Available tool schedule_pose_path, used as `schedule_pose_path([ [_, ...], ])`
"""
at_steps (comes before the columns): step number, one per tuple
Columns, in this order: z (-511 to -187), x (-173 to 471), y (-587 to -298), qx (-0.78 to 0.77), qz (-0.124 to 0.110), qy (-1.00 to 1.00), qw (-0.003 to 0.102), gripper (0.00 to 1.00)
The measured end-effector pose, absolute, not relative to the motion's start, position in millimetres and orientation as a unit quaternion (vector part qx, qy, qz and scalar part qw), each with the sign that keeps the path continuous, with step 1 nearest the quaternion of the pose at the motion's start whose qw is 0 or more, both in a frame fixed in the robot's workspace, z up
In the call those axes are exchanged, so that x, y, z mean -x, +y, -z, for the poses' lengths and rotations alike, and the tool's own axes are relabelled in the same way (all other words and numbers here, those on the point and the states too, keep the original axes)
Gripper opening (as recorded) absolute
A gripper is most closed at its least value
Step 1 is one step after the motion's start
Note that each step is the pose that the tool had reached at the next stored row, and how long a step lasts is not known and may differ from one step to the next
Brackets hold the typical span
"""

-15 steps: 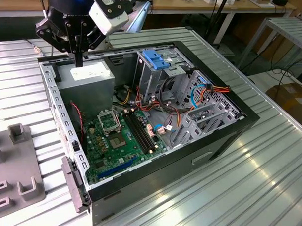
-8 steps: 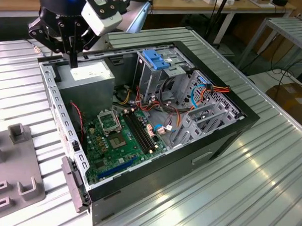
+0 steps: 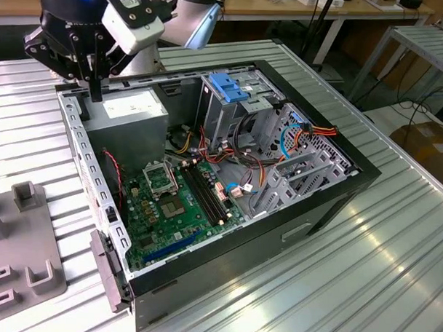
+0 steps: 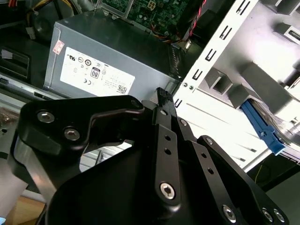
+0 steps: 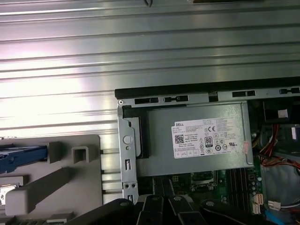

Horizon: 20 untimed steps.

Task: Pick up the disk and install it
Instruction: 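Reach for the disk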

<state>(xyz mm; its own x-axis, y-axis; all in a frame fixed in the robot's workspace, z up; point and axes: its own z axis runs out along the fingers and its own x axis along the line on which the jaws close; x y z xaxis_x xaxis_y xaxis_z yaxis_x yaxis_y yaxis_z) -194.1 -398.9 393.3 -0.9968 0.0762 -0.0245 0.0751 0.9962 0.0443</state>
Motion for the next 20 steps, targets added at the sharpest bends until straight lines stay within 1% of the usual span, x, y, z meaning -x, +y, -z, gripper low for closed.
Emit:
schedule_pose_path([
  [20,-393.3,229.2,-398.9,-0.038,-0.022,0.999,0.013,0.1],
])
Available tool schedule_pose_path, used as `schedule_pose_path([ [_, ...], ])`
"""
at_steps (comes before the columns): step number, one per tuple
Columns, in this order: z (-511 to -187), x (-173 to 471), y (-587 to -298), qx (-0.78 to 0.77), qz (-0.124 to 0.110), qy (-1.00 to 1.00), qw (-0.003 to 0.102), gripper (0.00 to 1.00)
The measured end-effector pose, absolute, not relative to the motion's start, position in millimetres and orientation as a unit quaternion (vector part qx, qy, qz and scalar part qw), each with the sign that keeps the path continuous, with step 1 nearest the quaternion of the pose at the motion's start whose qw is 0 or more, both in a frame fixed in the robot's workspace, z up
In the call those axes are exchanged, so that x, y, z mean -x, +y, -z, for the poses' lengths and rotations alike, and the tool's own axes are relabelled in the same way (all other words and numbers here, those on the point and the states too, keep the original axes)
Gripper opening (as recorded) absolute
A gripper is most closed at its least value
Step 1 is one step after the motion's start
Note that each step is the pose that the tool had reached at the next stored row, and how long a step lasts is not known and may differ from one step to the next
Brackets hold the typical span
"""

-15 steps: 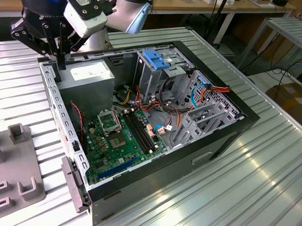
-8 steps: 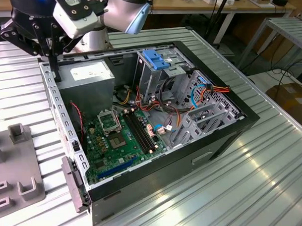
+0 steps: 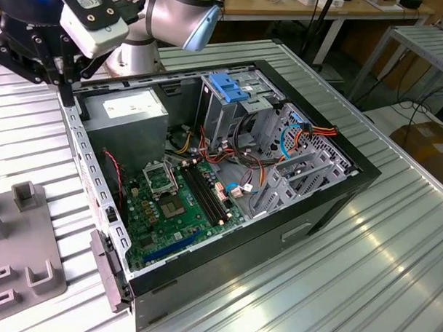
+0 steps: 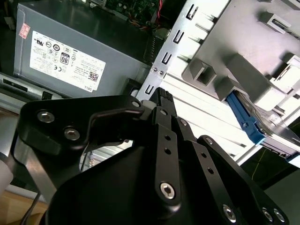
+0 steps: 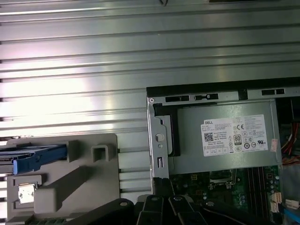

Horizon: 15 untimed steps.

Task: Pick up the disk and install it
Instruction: 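Reach for the disk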

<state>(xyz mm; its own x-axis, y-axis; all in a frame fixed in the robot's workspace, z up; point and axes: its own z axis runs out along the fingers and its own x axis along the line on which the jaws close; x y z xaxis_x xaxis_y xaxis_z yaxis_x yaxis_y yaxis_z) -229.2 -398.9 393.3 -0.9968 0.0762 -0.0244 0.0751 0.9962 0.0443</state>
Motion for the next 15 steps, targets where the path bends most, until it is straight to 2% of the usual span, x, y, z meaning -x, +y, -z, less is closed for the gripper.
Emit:
schedule_pose_path([
  [15,-393.3,255.2,-398.9,-0.038,-0.022,0.999,0.013,0.1],
])
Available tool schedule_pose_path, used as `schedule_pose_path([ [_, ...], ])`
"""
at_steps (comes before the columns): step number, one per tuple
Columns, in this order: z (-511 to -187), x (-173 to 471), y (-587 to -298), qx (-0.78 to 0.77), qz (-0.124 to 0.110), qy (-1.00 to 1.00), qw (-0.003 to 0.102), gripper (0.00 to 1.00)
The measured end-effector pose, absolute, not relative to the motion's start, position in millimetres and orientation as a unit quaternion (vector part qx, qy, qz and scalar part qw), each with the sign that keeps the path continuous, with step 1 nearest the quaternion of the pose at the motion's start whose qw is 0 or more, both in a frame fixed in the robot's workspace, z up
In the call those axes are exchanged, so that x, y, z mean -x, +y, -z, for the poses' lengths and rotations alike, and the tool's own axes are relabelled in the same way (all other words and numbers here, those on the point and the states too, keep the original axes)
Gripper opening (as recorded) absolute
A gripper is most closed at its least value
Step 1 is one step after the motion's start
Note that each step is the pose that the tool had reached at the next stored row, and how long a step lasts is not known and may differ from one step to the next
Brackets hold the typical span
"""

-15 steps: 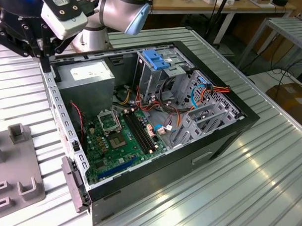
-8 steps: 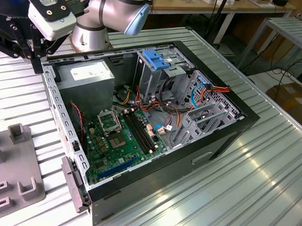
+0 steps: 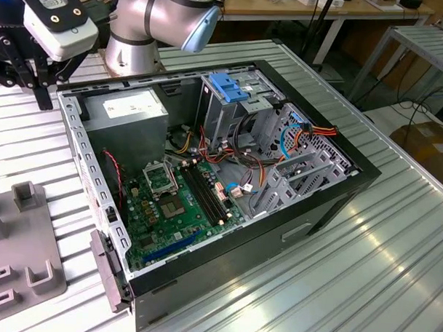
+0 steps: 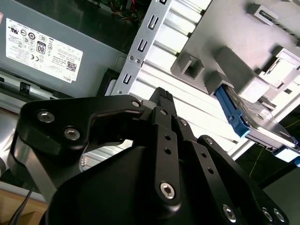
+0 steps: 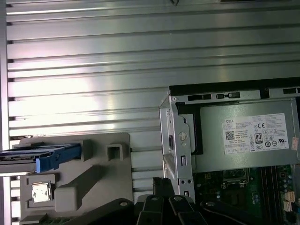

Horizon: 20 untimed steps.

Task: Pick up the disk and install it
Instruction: 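Reach for the disk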

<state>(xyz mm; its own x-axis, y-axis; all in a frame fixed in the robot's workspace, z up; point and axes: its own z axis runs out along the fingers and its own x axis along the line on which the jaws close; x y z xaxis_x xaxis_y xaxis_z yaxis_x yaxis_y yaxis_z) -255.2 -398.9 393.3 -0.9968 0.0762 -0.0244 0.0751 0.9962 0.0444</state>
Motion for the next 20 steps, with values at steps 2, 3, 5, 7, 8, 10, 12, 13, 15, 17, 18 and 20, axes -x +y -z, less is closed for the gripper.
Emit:
schedule_pose_path([
  [2,-393.3,258.2,-398.9,-0.038,-0.022,0.999,0.013,0.1],
  [3,-393.3,260.7,-398.9,-0.038,-0.022,0.999,0.013,0.1],
  [5,-393.3,263.9,-398.9,-0.038,-0.022,0.999,0.013,0.1],
  [7,-393.3,266.9,-398.9,-0.038,-0.022,0.999,0.013,0.1],
  [8,-393.3,268.9,-398.9,-0.038,-0.022,0.999,0.013,0.1],
  [10,-393.3,272.0,-398.9,-0.038,-0.022,0.999,0.013,0.1],
  [12,-393.3,277.2,-398.9,-0.038,-0.022,0.999,0.013,0.1],
  [13,-393.3,279.5,-398.9,-0.038,-0.022,0.999,0.013,0.1],
  [15,-393.3,282.8,-399.0,-0.038,-0.022,0.999,0.013,0.1],
  [17,-393.3,286.1,-398.9,-0.038,-0.022,0.999,0.013,0.1],
  [18,-393.3,287.6,-398.9,-0.038,-0.022,0.999,0.013,0.1],
  [20,-393.3,290.8,-399.0,-0.038,-0.022,0.999,0.013,0.1],
])
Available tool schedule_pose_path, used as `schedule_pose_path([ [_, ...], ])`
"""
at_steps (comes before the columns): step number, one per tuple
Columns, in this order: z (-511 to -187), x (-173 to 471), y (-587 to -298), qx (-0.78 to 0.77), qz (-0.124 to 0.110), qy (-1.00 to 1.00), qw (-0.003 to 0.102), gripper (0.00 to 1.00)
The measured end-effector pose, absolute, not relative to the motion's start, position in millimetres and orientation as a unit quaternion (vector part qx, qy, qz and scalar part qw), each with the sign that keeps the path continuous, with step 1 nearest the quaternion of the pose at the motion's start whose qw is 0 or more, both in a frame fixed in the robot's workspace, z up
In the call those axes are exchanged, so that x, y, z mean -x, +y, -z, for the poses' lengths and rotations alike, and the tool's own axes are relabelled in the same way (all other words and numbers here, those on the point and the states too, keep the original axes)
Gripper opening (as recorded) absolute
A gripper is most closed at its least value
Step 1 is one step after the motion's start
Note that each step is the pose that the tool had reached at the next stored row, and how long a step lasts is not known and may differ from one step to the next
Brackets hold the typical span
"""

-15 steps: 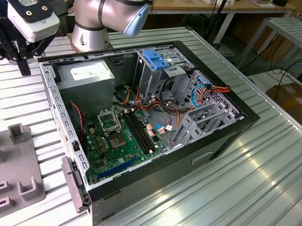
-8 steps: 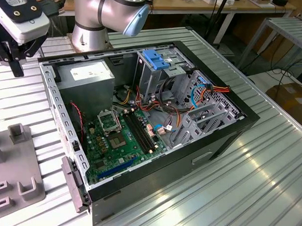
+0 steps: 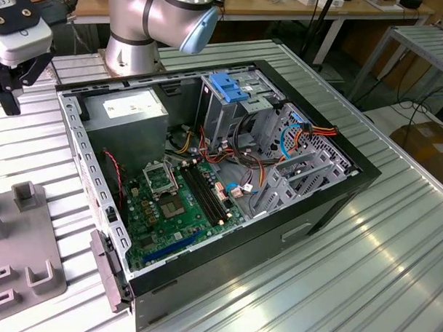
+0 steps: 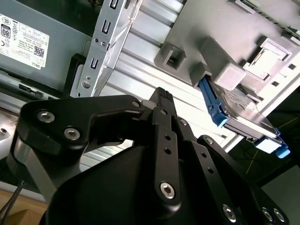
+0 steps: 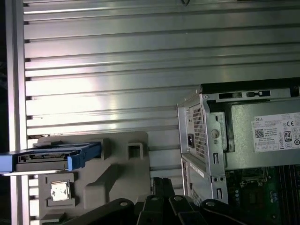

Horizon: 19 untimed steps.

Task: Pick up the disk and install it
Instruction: 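Reach for the disk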

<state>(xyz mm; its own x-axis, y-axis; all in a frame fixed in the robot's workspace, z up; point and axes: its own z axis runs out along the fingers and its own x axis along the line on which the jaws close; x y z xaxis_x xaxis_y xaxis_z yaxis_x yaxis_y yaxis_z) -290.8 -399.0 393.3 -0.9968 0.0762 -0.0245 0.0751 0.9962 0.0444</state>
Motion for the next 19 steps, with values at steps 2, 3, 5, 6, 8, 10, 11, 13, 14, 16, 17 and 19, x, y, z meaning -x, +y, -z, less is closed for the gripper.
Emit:
schedule_pose_path([
  [2,-393.3,293.4,-398.9,-0.038,-0.022,0.999,0.013,0.1],
  [3,-393.3,296.4,-398.9,-0.038,-0.022,0.999,0.013,0.1],
  [5,-393.3,299.3,-398.9,-0.038,-0.022,0.999,0.013,0.1],
  [6,-393.3,301.0,-398.9,-0.038,-0.022,0.999,0.013,0.1],
  [8,-393.3,303.9,-398.9,-0.038,-0.022,0.999,0.013,0.1],
  [10,-393.3,306.9,-399.0,-0.038,-0.022,0.999,0.013,0.1],
  [11,-393.3,308.2,-399.0,-0.038,-0.022,0.999,0.013,0.1],
  [13,-393.3,311.2,-398.9,-0.038,-0.022,0.999,0.013,0.1],
  [14,-393.3,313.0,-398.9,-0.038,-0.022,0.999,0.013,0.1],
  [16,-393.3,316.9,-398.9,-0.038,-0.022,0.999,0.013,0.1],
  [17,-393.3,318.1,-398.9,-0.038,-0.022,0.999,0.013,0.1],
  [19,-393.3,322.4,-398.9,-0.038,-0.022,0.999,0.013,0.1],
])
